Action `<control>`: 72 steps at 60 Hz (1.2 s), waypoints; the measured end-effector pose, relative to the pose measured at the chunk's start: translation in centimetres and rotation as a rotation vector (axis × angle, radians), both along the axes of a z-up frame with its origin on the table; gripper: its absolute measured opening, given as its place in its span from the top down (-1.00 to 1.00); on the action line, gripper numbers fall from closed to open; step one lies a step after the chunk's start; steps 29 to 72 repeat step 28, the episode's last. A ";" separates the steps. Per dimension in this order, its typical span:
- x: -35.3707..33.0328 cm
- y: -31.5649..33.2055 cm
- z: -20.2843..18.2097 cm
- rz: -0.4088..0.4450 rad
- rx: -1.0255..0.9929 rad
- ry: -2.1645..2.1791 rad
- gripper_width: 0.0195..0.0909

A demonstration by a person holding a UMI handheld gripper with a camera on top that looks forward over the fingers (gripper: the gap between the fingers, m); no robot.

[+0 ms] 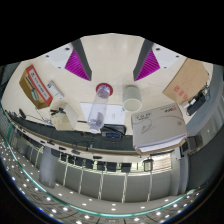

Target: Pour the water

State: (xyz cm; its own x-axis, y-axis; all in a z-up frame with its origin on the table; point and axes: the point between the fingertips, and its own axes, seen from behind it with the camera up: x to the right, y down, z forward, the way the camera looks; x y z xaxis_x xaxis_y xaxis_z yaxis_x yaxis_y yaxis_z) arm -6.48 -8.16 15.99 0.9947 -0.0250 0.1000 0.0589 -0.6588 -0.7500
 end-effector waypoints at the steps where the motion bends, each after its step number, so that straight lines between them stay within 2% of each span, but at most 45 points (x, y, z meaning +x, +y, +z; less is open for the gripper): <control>1: -0.3 -0.5 0.2 -0.001 -0.003 0.000 -0.86; 9: -2.6 -3.6 2.2 0.004 -0.001 0.024 -0.85; 21: -2.2 -5.8 2.9 -0.020 -0.004 -0.020 -0.86; 72: -2.0 -5.8 3.2 -0.007 0.003 -0.040 -0.86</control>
